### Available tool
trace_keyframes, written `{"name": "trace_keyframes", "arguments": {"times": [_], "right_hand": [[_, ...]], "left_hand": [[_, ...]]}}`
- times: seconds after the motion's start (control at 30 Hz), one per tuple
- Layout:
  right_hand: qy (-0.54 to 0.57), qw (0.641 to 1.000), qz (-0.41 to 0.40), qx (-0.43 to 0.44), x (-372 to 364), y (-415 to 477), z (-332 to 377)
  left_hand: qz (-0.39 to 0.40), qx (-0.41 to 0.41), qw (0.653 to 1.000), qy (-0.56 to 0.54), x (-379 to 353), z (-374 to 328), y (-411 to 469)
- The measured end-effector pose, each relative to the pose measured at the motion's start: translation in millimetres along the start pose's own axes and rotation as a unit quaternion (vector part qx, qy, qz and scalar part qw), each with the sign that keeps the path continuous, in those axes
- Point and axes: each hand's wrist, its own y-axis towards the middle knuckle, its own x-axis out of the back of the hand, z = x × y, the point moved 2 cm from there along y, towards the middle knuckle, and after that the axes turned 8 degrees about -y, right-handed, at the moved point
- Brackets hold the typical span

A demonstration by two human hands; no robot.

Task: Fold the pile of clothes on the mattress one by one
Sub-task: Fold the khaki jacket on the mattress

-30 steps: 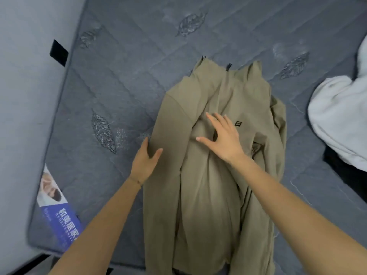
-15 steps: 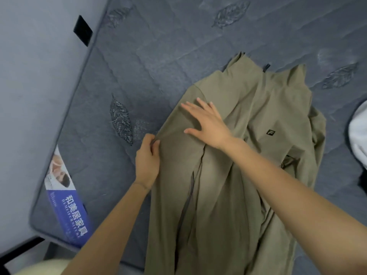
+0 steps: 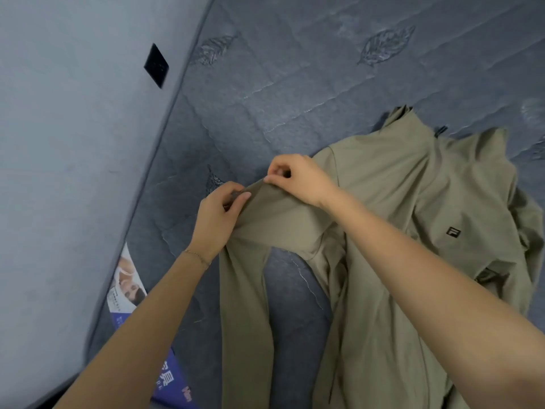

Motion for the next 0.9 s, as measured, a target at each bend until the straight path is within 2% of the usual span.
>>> {"name": "trace_keyframes", "arguments": {"times": [0.13, 0.2, 0.27, 0.37, 0.47, 0.57, 0.67, 0.73, 0.8, 0.87, 0.9], "right_hand": [[0.04, 0.996, -0.072, -0.042, 1.6, 12.9, 0.1], [0.041, 0.993, -0.089, -0.061, -1.9, 15.9, -3.4], [0.035, 0.991, -0.1, -0.079, -7.0, 14.8, -8.5], [-0.031, 0.998, -0.031, -0.049, -18.2, 11.0, -5.3], [-0.095, 0.992, 0.079, 0.014, -33.4, 13.9, 18.1], [-0.086, 0.986, 0.14, 0.026, -48.1, 21.1, 41.4], [-0.07, 0.982, 0.178, 0.014, -56.8, 25.8, 46.8], [-0.017, 0.988, 0.156, 0.008, -61.3, 26.0, 47.2], [0.037, 0.995, 0.09, -0.009, -64.9, 26.6, 47.3], [0.073, 0.997, 0.019, -0.028, -67.7, 28.3, 47.7], [0.088, 0.995, -0.005, -0.041, -68.4, 29.0, 49.0]], "left_hand": [[0.024, 0.11, 0.992, -0.059, 4.0, 23.3, 9.5], [0.073, 0.187, 0.974, -0.108, 1.6, 38.3, 7.9], [0.088, 0.22, 0.96, -0.151, 2.4, 46.9, 5.2], [0.056, 0.153, 0.976, -0.142, 17.3, 46.0, 11.4], [0.087, 0.109, 0.979, -0.149, 29.4, 35.1, 18.2], [0.115, 0.122, 0.973, -0.158, 35.8, 36.4, 15.2], [0.132, 0.18, 0.957, -0.186, 47.2, 51.9, -0.5], [0.162, 0.233, 0.933, -0.222, 57.3, 66.0, -14.6], [0.232, 0.26, 0.91, -0.224, 63.0, 77.6, -29.6], [0.293, 0.24, 0.91, -0.168, 65.6, 83.8, -42.3], [0.29, 0.235, 0.916, -0.15, 66.6, 87.4, -47.1]]}}
